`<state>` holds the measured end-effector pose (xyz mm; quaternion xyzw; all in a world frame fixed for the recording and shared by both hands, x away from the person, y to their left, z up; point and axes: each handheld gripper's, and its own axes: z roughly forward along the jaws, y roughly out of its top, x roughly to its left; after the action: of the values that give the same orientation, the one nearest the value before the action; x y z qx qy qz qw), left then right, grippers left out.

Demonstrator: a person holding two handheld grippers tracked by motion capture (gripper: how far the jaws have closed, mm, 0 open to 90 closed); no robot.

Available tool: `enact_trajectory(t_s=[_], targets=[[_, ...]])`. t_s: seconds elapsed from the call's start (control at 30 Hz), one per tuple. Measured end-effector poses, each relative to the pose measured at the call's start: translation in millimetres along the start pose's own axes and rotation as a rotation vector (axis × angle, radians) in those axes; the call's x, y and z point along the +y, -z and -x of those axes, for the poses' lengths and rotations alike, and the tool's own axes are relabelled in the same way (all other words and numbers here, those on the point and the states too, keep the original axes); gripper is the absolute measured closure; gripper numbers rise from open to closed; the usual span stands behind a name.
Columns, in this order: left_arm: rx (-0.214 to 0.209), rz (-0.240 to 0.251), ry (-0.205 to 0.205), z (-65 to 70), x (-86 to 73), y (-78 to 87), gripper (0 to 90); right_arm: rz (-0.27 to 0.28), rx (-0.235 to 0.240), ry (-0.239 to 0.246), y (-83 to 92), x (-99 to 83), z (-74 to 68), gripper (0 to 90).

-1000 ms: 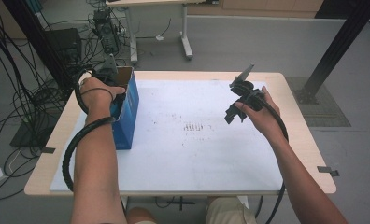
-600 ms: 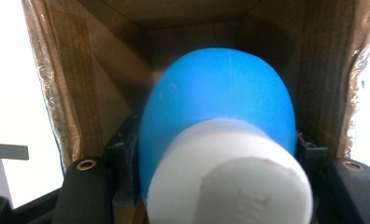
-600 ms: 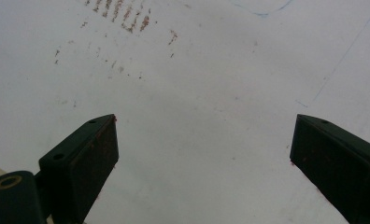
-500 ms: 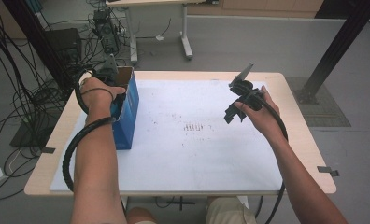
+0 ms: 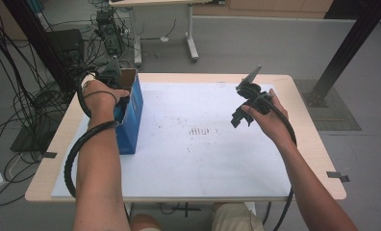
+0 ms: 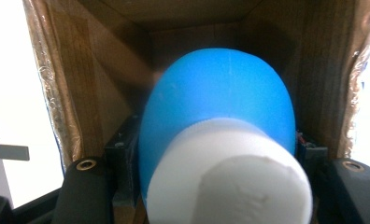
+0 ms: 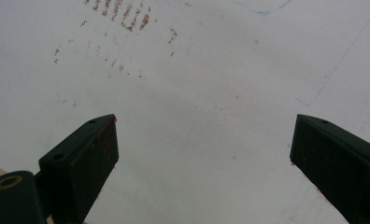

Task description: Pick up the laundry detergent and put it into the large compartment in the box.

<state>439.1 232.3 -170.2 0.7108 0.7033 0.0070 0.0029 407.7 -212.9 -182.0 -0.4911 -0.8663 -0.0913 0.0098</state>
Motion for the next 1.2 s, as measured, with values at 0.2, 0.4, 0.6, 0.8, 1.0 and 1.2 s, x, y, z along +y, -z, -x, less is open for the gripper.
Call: enact_trajectory(t_s=[0.2,0.4,0.6,0.8,1.0,1.2], targets=[[0.000,0.000,0.001,0.3,-0.2,0.0,36.7,0.002,0.001,0.000,0.8,-0.3,0.3,8.1],[0.000,0.001,0.000,0.5,-0.4,0.1,36.7,0.001,0.000,-0.001,0.5,-0.3,-0.3,8.1],[0.000,0.004,-0.002,0.4,-1.3,0.1,36.7,0.003,0.001,0.001,0.7,-0.9,0.1,8.1],[0.001,0.005,-0.003,0.6,-1.5,0.2,36.6,0.003,0.003,-0.002,0.9,-1.1,0.0,8.1],[0.008,0.011,-0.012,2.3,-2.9,1.5,35.9,0.005,0.002,0.001,1.2,-1.5,-0.3,8.1],[0.013,0.021,-0.015,1.5,-5.4,8.8,32.4,0.011,0.003,0.003,2.6,-1.7,-2.0,8.1]])
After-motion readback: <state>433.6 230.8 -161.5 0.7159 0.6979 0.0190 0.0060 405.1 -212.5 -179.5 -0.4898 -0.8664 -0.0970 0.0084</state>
